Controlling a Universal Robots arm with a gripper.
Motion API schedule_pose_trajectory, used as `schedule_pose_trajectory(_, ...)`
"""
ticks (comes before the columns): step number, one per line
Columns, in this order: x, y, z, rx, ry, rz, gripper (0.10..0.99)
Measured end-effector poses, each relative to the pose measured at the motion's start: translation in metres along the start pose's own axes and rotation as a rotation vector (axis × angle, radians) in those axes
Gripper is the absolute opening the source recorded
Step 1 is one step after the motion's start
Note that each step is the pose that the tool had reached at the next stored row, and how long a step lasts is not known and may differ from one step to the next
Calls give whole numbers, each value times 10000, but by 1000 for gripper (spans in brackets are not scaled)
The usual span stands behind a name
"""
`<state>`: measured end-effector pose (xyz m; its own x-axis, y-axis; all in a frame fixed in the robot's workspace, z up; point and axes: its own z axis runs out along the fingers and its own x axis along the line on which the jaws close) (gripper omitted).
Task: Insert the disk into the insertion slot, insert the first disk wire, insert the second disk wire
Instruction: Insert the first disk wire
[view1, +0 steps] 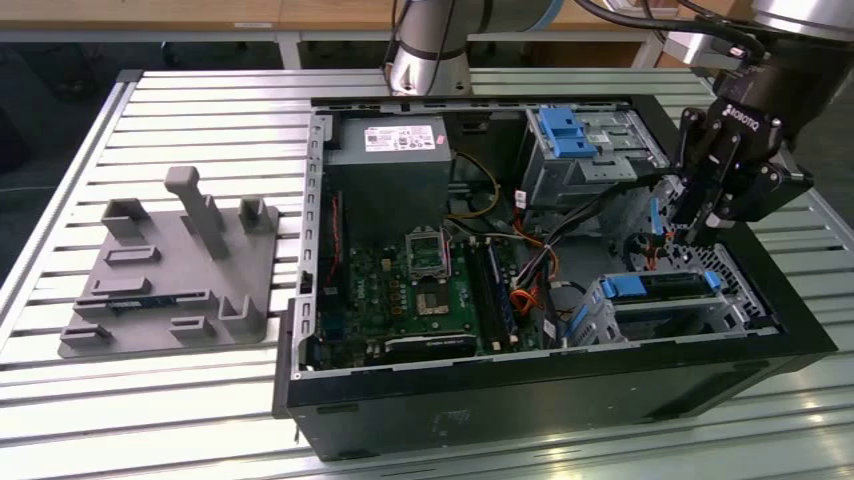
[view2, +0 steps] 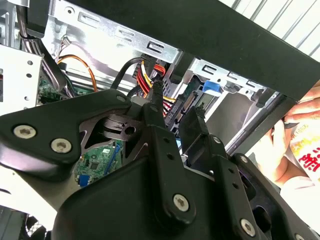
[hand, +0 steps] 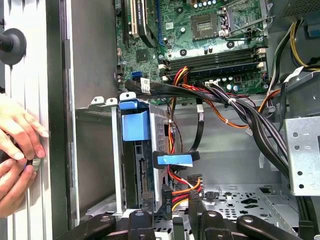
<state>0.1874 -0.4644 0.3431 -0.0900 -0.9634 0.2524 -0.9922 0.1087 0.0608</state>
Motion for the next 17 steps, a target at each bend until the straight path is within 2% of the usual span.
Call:
schedule_pose_trajectory(9, 0, 11, 6, 11, 13, -37, 392)
schedule_pose_trajectory(12, -1, 12, 7, 11, 16, -37, 208)
schedule_pose_trajectory(13, -1, 11, 8, 11, 16, -37, 208)
schedule_pose_trajectory(14, -1, 11, 9, 11, 15, -37, 169)
schedule_pose_trajectory(17, -1, 11, 10, 11, 15, -38, 169)
